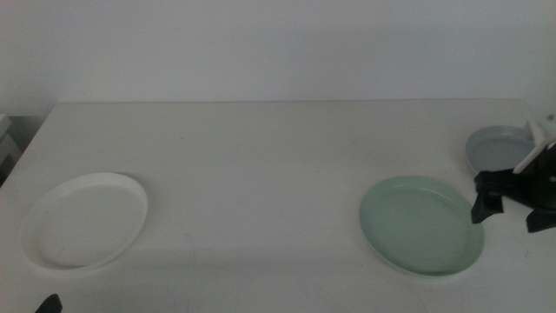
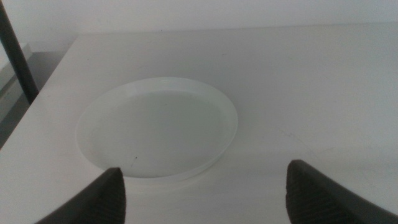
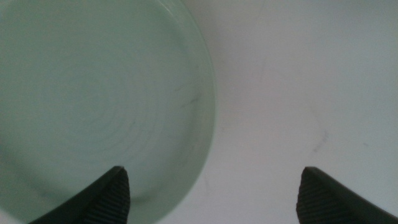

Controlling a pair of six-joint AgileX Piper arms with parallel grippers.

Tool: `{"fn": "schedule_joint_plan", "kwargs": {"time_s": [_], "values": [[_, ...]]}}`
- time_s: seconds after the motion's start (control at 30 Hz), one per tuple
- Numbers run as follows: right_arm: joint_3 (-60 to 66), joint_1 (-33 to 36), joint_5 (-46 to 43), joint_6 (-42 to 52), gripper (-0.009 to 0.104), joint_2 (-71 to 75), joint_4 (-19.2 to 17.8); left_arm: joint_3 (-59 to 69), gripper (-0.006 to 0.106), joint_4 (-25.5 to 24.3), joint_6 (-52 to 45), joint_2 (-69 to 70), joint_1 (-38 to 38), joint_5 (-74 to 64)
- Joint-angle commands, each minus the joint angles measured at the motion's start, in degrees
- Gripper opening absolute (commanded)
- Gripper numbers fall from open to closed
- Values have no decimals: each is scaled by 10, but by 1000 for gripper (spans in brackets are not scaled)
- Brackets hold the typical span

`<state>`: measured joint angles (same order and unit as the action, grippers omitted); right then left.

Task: Stack the three bowls on top of each other.

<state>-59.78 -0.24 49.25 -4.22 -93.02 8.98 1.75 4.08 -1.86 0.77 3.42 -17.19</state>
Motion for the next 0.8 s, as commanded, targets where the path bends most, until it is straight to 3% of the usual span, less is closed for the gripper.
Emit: {"fn": "schedule_joint_plan", "kwargs": {"time_s": [0.0,0.23,0.43,0.53,0.7,0.77], "values": [[-19,-1,-27,9,90,-4,8,-3,86,1,6,8,0,46],[-19,-1,-87,16,78,-61,17,-3,86,1,6,8,0,46],[-19,-1,-105,28,60,-92,42,-3,86,1,6,8,0,46],[-19,-1,-108,29,44,-99,42,-3,86,1,6,8,0,46],[-19,-1,-112,29,-2,-99,38,-3,86,1,7,8,0,46],[-19,-1,-109,28,-1,-97,38,-3,86,1,7,8,0,46]]}}
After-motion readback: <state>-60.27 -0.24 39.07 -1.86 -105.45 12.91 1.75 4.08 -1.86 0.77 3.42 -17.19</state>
